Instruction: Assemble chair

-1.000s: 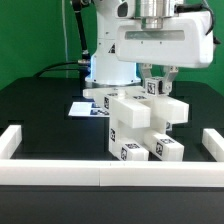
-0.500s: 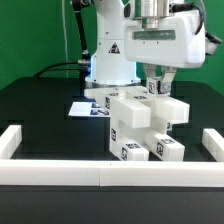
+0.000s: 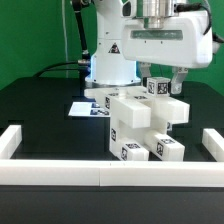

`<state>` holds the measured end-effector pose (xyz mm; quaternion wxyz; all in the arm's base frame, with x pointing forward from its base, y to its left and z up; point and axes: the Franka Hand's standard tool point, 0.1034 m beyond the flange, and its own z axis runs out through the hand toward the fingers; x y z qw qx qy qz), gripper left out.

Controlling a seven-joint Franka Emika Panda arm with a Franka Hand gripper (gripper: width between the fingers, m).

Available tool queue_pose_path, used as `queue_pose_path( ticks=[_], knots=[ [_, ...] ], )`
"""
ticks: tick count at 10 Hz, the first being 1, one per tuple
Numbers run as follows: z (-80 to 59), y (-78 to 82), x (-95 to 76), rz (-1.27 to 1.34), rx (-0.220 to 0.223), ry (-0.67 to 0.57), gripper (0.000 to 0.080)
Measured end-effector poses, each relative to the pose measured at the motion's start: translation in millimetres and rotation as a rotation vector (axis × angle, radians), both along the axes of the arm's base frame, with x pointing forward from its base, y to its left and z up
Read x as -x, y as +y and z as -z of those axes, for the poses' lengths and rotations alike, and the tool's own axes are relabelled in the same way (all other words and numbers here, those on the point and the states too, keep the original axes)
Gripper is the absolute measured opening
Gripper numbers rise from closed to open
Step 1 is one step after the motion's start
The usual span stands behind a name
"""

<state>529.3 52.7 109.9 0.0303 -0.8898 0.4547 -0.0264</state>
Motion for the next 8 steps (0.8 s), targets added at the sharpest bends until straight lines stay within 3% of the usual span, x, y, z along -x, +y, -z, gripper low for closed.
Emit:
queue_pose_path(
  ticks=[8],
  knots=[
    [-1.0, 7.2, -1.9, -0.603, 0.049, -0.019, 0.0649]
  ],
)
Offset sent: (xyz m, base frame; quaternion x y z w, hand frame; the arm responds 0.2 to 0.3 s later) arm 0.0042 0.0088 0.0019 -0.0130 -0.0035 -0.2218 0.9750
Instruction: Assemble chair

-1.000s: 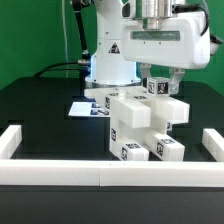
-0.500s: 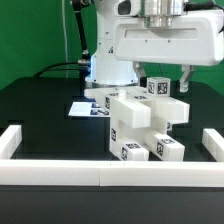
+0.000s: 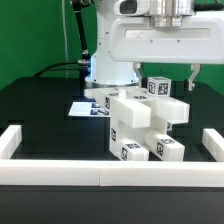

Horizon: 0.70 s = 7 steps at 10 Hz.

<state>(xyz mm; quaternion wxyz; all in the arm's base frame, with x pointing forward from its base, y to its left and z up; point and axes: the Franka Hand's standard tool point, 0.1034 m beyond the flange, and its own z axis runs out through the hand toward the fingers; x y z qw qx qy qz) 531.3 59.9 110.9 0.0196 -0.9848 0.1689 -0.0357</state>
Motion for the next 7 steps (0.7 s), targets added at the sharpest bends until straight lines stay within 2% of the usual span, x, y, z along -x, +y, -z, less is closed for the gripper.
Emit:
queue_pose_path(
  ticks=[7],
  knots=[
    [1.4, -7.1, 2.4, -0.498, 0.049, -0.008, 0.0649]
  ],
)
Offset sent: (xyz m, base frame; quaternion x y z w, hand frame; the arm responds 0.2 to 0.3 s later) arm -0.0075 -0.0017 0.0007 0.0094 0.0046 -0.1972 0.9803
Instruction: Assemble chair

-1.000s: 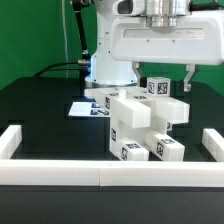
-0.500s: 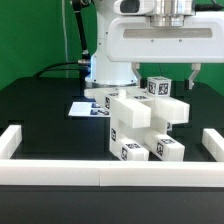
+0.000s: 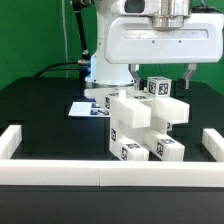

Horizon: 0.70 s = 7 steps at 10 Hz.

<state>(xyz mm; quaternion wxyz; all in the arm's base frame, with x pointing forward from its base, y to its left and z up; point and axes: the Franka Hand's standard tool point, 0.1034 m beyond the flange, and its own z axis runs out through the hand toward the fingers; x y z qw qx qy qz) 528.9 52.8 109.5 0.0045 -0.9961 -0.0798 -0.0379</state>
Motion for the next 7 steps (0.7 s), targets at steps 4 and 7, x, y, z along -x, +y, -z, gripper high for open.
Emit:
queue_pose_path(
  ticks=[4, 7],
  knots=[
    [0.5, -3.5, -0.1, -0.149, 0.025, 0.001, 0.0649],
    [0.8, -3.9, 0.1, -0.120, 0.023, 0.002, 0.0338]
  ],
)
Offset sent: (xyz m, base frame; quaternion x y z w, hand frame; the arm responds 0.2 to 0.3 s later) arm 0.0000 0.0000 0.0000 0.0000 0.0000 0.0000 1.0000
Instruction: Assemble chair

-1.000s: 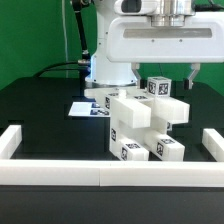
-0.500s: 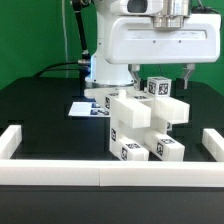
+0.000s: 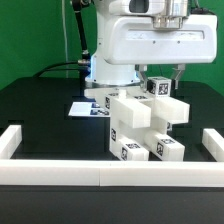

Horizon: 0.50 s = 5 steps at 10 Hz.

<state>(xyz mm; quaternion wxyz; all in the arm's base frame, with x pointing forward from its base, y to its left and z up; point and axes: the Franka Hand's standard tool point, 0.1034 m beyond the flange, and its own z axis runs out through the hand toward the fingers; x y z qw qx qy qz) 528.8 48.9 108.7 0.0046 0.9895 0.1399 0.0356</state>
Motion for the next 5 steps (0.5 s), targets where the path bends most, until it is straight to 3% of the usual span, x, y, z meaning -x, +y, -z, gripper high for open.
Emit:
queue_pose_path(
  ticks=[1, 5],
  knots=[
    [0.0, -0.1, 0.0, 0.000, 0.000, 0.000, 0.0274],
    [0.5, 0.0, 0.2, 0.249, -0.018, 0.001, 0.0274]
  ],
)
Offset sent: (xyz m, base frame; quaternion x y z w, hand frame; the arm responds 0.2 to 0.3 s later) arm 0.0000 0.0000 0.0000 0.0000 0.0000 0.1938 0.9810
